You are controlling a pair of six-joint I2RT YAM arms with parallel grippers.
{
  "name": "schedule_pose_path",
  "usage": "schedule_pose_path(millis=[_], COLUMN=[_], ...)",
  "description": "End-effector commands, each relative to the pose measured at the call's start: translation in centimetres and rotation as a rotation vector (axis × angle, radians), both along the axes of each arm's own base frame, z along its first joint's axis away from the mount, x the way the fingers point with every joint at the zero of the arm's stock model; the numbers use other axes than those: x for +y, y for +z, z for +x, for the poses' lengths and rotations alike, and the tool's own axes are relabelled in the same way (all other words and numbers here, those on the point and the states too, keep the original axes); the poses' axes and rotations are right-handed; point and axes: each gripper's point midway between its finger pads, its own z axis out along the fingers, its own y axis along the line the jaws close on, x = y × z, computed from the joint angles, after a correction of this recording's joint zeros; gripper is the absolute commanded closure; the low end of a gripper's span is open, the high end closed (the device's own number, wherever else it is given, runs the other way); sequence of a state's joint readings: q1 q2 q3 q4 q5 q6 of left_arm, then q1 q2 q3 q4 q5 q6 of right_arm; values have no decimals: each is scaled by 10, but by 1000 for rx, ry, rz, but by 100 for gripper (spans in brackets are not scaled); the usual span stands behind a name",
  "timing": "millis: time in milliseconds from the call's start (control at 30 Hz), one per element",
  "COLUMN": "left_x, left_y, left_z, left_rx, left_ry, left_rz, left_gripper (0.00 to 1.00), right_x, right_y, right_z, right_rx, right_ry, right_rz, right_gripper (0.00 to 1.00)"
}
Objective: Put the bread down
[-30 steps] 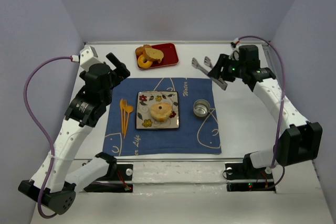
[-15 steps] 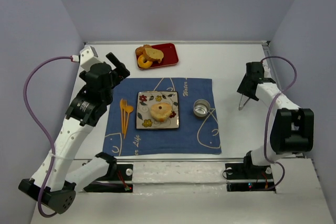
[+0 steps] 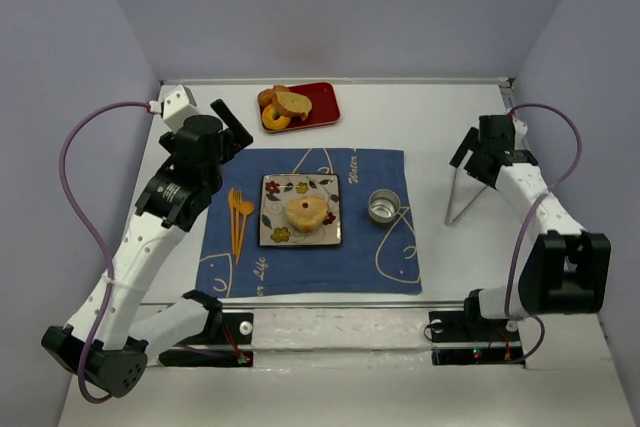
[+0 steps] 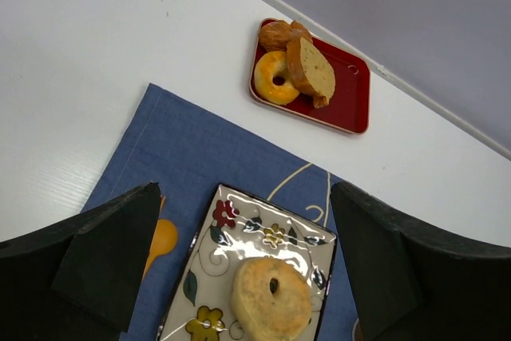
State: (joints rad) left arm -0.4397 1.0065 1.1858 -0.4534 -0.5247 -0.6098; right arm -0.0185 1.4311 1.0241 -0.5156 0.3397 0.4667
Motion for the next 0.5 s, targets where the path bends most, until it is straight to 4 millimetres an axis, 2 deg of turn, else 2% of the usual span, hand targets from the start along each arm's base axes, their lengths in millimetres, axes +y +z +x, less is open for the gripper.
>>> schedule_pose_path(millis=[0, 100, 133, 300, 400, 467], left_x=[5, 8, 9, 15, 17, 17], left_y=[8, 10, 13, 19, 22, 24], left_z=[1, 0, 0, -2, -4, -5], left_rx=[-27, -34, -41, -62, -73, -77], left_ry=[28, 46, 49, 74, 83, 83], left_rz=[10, 12, 12, 12, 10, 8], left_gripper=[1, 1, 1, 1, 1, 1], right_x=[0, 0, -1, -1, -2, 3], right_y=[114, 150, 156, 163, 158, 163], right_z=[2, -15, -19, -35, -37, -33], right_rx=[-310, -426, -447, -498, -494, -504], right_ry=[14, 3, -6, -27, -27, 7], right_rz=[-5, -5, -9, 4, 1, 11], right_gripper=[0, 0, 0, 0, 0, 0])
